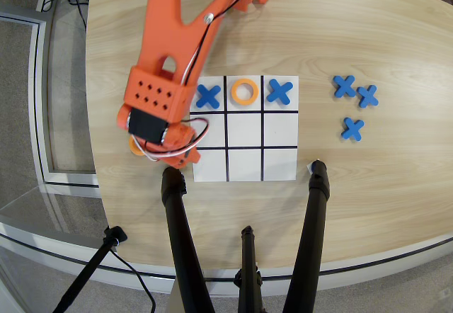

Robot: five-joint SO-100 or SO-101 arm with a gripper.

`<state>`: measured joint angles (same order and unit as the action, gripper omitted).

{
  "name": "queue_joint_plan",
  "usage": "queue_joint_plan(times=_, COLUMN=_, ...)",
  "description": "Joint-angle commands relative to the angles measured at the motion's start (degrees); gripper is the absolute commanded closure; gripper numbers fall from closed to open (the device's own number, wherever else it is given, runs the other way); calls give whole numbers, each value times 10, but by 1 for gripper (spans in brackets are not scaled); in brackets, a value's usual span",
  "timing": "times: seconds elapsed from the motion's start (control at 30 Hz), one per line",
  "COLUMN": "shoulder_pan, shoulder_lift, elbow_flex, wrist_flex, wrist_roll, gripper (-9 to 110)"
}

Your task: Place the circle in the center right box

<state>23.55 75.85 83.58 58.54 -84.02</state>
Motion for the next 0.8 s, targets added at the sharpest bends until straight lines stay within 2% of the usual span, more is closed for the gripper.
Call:
queue_joint_plan(times=0.0, shoulder_pan=18, shoulder_lift=-62, elbow_flex=-77, wrist_flex=-9, wrist_roll=-3, gripper=77)
queue_joint_plan(times=0.23, shoulder_pan=32, shoulder_lift=-156, elbow_flex=-138, wrist_flex=-27, wrist_roll=-3, gripper=77)
queue_joint_plan(times=0.77, shoulder_pan=39, shoulder_lift=-205, elbow_flex=-170, wrist_flex=-33, wrist_roll=0, gripper=77)
